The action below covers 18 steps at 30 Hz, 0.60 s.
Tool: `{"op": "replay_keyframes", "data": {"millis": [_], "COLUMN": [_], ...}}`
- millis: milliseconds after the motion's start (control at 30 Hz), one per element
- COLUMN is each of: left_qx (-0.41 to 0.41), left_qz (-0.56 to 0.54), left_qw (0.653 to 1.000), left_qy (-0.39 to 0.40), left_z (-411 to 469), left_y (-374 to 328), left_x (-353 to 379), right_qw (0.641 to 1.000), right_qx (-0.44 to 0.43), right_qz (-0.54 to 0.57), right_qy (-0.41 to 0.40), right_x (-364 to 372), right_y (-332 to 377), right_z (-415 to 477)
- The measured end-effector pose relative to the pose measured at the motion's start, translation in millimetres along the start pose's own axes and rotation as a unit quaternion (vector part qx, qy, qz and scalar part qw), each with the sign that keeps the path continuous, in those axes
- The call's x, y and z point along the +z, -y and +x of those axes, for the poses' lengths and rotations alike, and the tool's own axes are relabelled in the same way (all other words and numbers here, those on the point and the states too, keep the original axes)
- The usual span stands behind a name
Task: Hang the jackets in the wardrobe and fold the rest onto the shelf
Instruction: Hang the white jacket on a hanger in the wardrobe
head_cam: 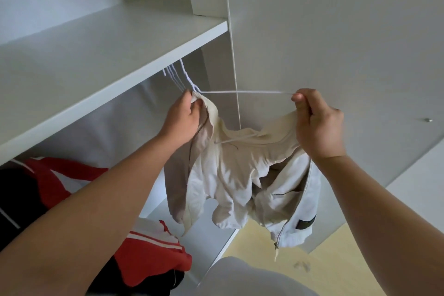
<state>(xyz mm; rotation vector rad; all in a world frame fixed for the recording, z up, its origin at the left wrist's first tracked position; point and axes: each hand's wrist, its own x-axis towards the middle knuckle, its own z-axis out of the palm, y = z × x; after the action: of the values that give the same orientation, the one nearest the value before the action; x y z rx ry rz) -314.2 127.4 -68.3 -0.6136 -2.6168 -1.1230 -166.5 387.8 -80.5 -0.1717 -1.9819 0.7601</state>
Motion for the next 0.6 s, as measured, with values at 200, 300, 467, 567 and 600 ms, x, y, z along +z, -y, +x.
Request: {"op": "replay_keyframes", "data": {"millis": [200,300,467,567,600], "left_qx": [-0.045,-0.040,-0.098,-0.102,-0.105], "left_qz": [-0.091,-0.053,0.056,0.074,0.078], "left_qw": [0.994,0.998,0.988,0.986,0.985], "left_qy": [0.041,0.013,-0.104,-0.109,-0.108], "left_z": [-4.4,-13.3,-13.4,-18.5,-22.0], "left_y": [-11.1,-4.9,2.4,4.6,4.9], "left_x": [1.1,0.1,-11.9,-22.7,-26.8], "right_qw": [0.997,0.991,0.872,0.780,0.777], "right_qx": [0.070,0.092,0.208,0.174,0.161], "right_qz": [0.022,0.031,0.037,-0.046,-0.062], "right_qy": [0.037,0.091,0.441,0.599,0.606], "right_x": [-7.9,-8.7,-15.1,-24.5,-24.3], "right_y": [-12.9,-19.6,-45.4,-58.7,-62.5], "right_z": [-21.3,-24.2,-7.9,-6.0,-8.2]}}
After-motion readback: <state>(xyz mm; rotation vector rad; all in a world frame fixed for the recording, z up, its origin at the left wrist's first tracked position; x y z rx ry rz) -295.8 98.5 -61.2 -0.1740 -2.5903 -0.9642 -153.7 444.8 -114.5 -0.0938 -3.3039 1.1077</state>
